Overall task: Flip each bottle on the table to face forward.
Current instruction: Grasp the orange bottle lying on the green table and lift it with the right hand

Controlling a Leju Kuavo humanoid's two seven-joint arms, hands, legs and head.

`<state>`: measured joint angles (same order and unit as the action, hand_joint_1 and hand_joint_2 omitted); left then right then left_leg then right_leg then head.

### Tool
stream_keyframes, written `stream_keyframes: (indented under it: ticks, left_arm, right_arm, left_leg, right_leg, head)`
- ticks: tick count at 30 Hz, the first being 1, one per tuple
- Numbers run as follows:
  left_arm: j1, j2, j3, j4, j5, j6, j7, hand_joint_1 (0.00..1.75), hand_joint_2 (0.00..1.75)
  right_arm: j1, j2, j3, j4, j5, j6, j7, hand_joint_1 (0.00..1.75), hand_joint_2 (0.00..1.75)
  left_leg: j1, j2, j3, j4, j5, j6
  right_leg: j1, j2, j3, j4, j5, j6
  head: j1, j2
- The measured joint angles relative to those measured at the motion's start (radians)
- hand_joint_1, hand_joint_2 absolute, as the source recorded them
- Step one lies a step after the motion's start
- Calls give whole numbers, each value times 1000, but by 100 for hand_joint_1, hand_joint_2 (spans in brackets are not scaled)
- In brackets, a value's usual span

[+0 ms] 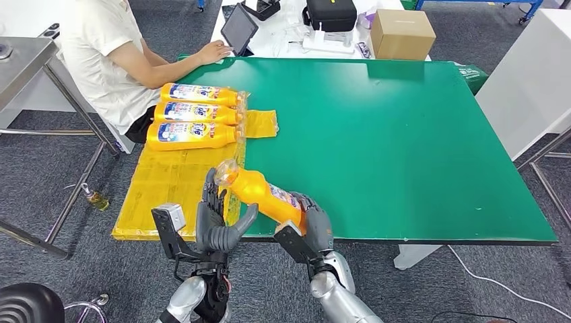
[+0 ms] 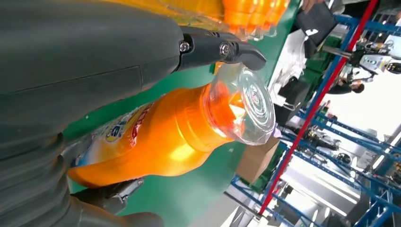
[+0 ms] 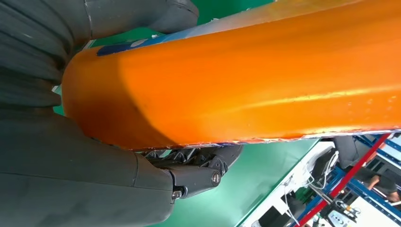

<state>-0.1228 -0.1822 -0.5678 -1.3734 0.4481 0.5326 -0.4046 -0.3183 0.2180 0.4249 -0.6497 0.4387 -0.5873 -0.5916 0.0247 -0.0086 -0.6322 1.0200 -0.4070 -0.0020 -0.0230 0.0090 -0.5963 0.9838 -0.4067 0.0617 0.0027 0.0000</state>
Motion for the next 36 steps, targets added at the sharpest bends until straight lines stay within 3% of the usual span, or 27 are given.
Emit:
stream_keyframes:
  ticks: [4,10,18,24,36]
  left_arm:
    - [-10,-7,1,38,30,47,-10,0,175]
    - [-24,-8,-3,112,82,32,19,0,175]
    - [-28,-5,-20,121,179,-112,80,0,175]
    - [-27,1,-24,103,214,-208,75,0,175]
    - [-39,2,8,89,224,-200,65,3,175]
  right_arm:
    - [4,9,11,0,-13,2,4,170,175]
    - [9,12,18,2,-33,-13,-11,166,175]
    - [9,17,44,11,-27,-5,-38,168,175]
    - [11,25,73,13,-26,13,-55,172,175]
    - [20,42,143,3,-4,16,-81,174,175]
  left_leg:
    - [0,0,-1,0,0,0]
    - [0,0,-2,0,0,0]
    - [0,0,-3,0,0,0]
    - [0,0,-4,0,0,0]
    - [0,0,-8,0,0,0]
  right_leg:
    - [0,0,-1,0,0,0]
    - [0,0,-2,0,0,0]
    - [0,0,-2,0,0,0]
    - [0,0,-4,0,0,0]
    - [0,0,-7,0,0,0]
  head:
    - [0,0]
    - [0,0]
    - [0,0]
    - [0,0]
    - [0,0]
